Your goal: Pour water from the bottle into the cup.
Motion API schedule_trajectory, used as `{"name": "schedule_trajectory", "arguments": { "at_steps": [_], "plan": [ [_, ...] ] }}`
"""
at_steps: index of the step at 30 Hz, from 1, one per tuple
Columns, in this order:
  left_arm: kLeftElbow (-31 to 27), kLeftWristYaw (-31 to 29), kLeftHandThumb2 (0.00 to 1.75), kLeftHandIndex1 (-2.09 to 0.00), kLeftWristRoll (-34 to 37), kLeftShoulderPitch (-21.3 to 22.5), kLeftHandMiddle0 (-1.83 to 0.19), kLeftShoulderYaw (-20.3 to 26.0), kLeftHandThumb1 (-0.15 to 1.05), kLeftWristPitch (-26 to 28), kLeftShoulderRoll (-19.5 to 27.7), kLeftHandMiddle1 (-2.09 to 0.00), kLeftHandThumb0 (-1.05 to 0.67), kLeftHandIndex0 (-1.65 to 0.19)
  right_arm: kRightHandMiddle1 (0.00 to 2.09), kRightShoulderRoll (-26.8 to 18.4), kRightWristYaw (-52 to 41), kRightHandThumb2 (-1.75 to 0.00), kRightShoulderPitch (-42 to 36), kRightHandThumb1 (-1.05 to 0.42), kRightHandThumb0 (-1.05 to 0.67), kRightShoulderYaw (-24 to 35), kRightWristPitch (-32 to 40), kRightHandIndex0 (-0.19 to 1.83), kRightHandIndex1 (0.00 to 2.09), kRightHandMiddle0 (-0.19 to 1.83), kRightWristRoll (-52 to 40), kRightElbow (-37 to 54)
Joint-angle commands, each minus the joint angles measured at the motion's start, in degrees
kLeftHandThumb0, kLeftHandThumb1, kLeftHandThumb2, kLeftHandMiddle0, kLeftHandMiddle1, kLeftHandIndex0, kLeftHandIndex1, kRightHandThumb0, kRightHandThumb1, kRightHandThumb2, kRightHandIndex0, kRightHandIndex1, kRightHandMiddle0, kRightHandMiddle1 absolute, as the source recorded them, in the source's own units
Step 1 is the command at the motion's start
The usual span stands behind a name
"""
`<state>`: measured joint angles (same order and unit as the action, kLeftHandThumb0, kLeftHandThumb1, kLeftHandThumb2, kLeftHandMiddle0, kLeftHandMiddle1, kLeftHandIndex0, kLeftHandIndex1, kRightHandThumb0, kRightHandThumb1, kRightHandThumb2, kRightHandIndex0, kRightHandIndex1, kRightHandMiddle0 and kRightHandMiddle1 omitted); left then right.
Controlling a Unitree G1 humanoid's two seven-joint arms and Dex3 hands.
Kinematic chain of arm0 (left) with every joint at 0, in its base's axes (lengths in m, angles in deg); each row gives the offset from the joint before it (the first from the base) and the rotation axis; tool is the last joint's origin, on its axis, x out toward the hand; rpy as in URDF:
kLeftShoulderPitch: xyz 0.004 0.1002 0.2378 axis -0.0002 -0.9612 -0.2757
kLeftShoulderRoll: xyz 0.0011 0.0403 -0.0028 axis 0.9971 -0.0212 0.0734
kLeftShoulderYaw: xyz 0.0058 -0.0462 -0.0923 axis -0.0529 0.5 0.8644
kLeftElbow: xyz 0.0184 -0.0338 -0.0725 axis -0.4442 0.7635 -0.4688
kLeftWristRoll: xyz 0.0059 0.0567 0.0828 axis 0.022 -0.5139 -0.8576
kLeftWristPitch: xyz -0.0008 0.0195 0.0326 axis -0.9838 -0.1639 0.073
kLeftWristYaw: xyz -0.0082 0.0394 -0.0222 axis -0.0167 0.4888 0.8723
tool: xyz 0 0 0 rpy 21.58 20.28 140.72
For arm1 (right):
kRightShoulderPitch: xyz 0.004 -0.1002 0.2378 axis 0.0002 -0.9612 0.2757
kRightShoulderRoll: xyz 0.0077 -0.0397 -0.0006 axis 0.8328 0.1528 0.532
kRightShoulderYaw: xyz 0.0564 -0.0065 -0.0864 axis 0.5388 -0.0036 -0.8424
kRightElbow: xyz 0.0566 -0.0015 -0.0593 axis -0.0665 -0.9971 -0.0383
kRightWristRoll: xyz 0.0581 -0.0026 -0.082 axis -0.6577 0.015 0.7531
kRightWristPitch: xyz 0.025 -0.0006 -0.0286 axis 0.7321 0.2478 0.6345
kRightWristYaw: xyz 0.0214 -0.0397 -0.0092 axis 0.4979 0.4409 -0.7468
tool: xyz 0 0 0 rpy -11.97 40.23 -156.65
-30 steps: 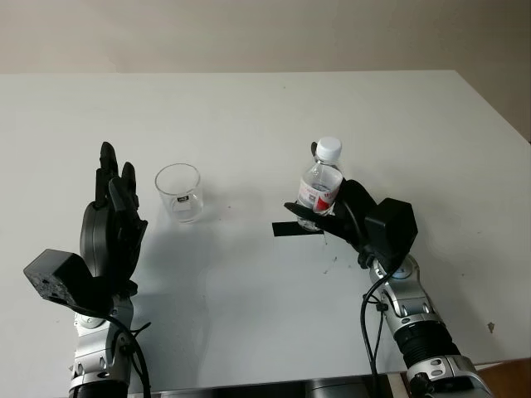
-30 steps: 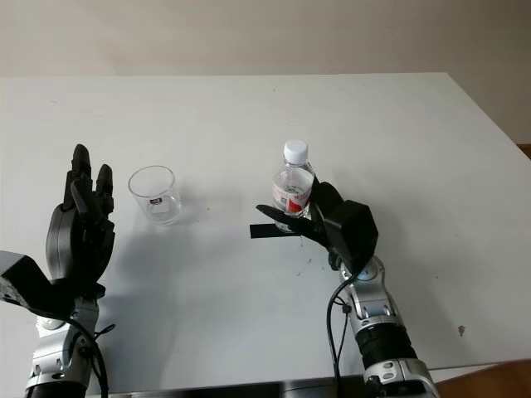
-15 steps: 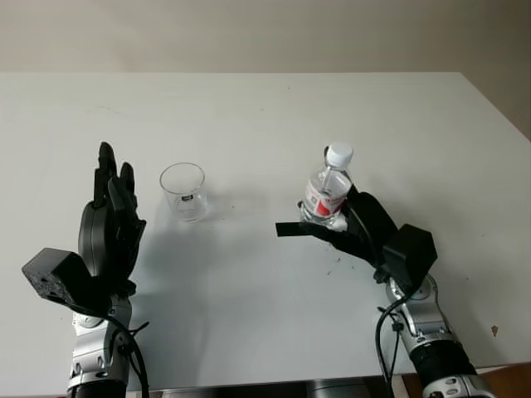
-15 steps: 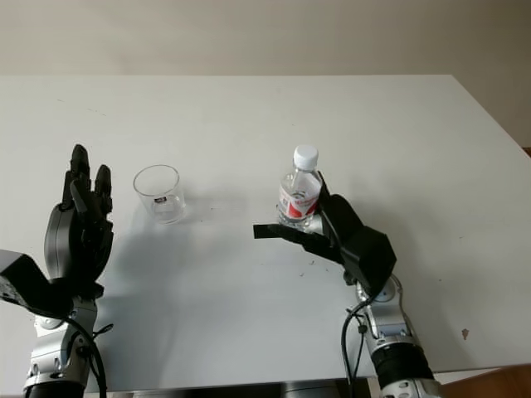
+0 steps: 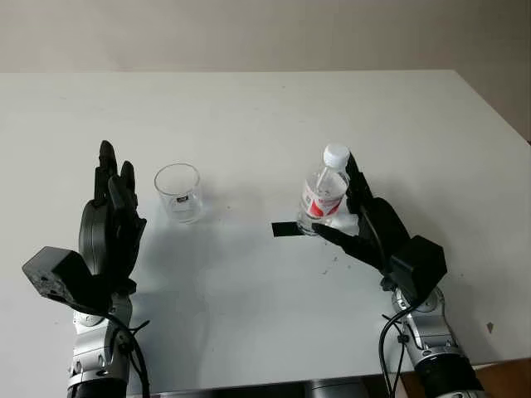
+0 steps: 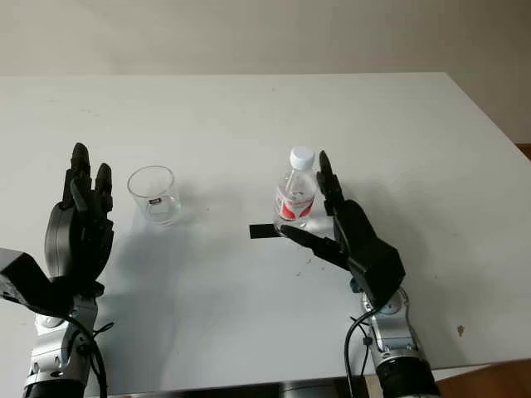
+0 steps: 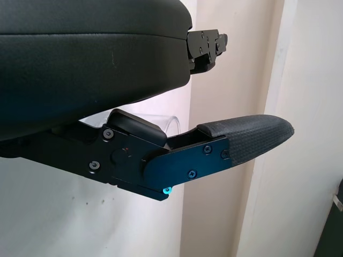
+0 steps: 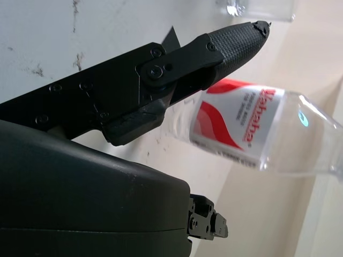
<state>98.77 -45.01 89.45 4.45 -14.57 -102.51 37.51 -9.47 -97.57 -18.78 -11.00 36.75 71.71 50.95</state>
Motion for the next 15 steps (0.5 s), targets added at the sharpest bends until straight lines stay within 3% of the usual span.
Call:
{"name": "schedule_trajectory", "arguments": {
  "at_steps": [1,15],
  "plan": [
    [0.47,-0.02,0.72,0.00,0.22,0.72,0.19,0.28,1.05,-0.02,0.00,-0.28,-0.86,0.09,0.00,1.26,0.45,-0.06,-1.71,-0.99,-0.99,0.01,-1.16,-0.19,0.00,-0.19,-0.24,-2.73],
    [1.39,0.19,0.73,0.00,0.09,1.19,0.19,0.08,1.05,-0.77,-0.29,-0.25,-0.85,0.11,0.00,2.05,-1.09,-0.05,-0.74,-0.98,-0.95,-0.20,-4.68,-0.19,0.00,-0.19,-1.75,-5.92]
  ]
}}
